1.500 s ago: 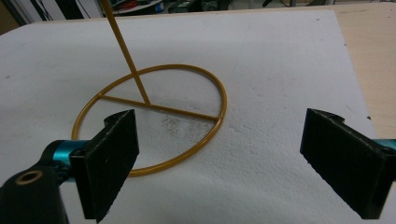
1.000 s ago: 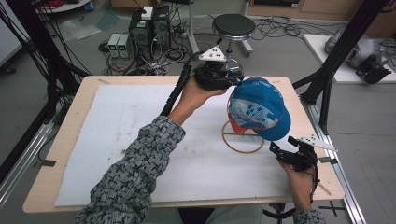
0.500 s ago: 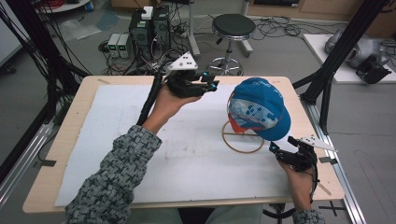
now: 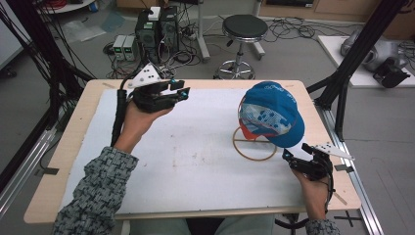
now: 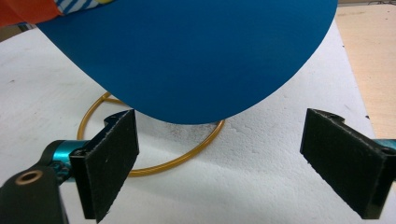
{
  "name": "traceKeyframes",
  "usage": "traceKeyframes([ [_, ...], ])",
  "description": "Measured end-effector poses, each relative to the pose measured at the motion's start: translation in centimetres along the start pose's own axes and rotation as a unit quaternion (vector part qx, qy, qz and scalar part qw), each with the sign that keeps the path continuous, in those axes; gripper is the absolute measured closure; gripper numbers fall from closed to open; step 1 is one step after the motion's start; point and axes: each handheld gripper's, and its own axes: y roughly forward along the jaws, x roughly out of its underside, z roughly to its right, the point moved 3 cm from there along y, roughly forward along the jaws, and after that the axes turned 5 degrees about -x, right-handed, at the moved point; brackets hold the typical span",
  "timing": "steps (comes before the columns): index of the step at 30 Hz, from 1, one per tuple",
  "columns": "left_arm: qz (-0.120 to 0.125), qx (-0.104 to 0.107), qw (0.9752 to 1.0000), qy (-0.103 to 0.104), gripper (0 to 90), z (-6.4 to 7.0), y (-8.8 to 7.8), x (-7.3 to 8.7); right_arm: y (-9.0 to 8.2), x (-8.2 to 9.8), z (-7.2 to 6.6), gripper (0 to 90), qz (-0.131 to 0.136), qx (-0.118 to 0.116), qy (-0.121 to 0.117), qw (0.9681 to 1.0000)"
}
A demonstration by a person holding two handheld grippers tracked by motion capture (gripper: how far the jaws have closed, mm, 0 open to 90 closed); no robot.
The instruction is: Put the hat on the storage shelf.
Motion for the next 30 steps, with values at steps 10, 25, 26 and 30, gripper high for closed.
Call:
traceKeyframes([
  [10,0.021,-0.043,0.9985,-0.024,58.5,-1.5,-5.2,1.5,-0.4,0.1,0.0,10.6,0.002,0.003,0.001,1.0],
  [25,0.035,-0.124,0.9892,-0.069,53.7,-3.8,-11.9,5.8,-0.2,0.0,-0.1,10.6,0.003,0.003,0.0,1.0],
  [26,0.036,-0.13,0.9881,-0.074,53.4,-3.8,-12.3,6.3,-0.2,0.0,0.0,10.6,0.003,0.003,0.001,1.0],
  [30,0.032,-0.14,0.986,-0.085,50.2,-3.7,-13.4,7.5,-0.2,0.0,-0.1,10.6,0.002,0.003,0.005,1.0],
])
